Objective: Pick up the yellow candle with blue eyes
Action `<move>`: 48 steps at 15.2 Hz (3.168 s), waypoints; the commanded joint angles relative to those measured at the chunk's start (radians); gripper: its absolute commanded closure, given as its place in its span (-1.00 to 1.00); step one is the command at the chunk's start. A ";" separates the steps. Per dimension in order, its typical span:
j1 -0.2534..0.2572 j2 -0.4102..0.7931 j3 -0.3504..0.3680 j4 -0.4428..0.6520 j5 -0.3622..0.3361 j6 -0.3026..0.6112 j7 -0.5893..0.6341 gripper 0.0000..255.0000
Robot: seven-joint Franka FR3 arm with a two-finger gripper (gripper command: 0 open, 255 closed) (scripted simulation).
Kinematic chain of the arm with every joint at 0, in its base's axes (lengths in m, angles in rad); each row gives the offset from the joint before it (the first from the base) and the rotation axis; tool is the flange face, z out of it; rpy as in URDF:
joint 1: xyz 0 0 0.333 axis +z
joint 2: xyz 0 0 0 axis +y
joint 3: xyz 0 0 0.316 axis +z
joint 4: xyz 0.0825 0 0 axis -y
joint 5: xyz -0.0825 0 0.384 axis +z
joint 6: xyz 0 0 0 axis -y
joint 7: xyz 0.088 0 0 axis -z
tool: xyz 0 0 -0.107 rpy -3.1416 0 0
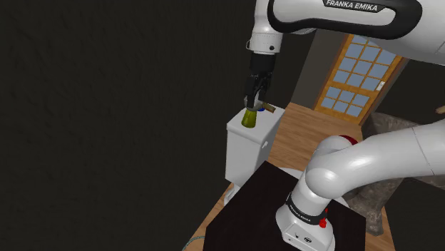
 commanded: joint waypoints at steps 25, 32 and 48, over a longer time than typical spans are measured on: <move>-0.206 0.728 -0.360 0.593 -0.028 0.073 -0.208 -1.00; -0.306 0.997 -0.437 0.889 0.067 0.003 -0.279 -1.00; -0.309 1.008 -0.437 0.800 0.071 0.100 -0.285 1.00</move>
